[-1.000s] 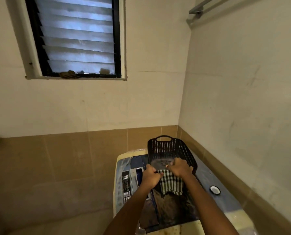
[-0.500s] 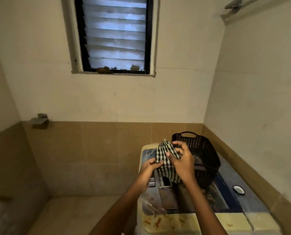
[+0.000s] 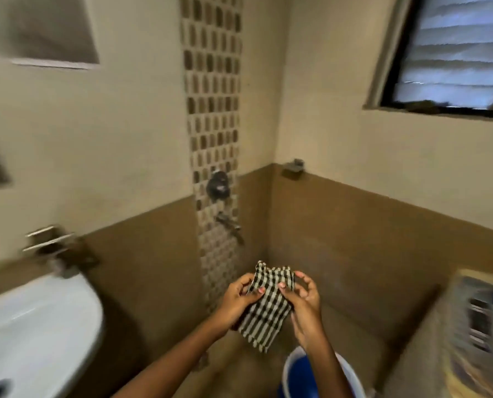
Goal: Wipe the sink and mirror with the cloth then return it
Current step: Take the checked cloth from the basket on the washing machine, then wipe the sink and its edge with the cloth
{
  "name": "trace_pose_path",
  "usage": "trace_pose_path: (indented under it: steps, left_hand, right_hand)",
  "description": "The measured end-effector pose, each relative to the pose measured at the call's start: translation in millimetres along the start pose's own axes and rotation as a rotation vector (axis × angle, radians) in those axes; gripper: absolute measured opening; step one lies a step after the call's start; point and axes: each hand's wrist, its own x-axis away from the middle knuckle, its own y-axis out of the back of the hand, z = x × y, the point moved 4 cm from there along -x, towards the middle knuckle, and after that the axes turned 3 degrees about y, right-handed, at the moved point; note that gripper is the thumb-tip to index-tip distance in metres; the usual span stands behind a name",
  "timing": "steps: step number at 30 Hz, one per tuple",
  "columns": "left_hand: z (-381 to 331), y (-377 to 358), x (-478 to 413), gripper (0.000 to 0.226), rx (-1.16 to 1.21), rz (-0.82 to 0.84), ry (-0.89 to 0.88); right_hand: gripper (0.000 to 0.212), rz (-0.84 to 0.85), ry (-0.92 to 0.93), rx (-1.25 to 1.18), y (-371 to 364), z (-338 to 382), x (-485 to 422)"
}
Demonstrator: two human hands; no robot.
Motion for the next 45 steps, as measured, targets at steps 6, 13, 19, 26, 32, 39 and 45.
trace_pose_path:
  steps: [6, 13, 19, 26, 32, 39, 45]
  left_hand:
    - [54, 165, 107, 0.046, 0.105, -0.265, 0.154]
    - [113, 283, 204, 0.050, 0.114, -0.448, 0.292]
    - [137, 325, 220, 0.048, -0.005, -0.571, 0.365]
    - [143, 348, 180, 0.050, -0.176, -0.583, 0.341]
    - [161, 365, 152, 0.045, -0.194, -0.644, 0.368]
    - [179, 383, 140, 0.048, -0.113, -0.565, 0.428]
    - [165, 428, 170, 0.049, -0.077, -0.784, 0.350]
  right_hand:
    - [0.051, 0.346, -0.144, 0.220, -154, -99, 62]
    - [0.049, 0.591, -0.137, 0.457, -265, -201, 136]
    - [0.031, 0.494, -0.048, 0.665, -289, -248, 158]
    - [0.038, 0.513, 0.049, 0.910, -302, -270, 135]
    - [0.060, 0.614, 0.223, 1.331, -316, -311, 115]
    - [0.079, 0.874, -0.010, 1.565, -335, -356, 120]
    - [0.054, 0.763, -0.047, 1.381, -410, -309, 80]
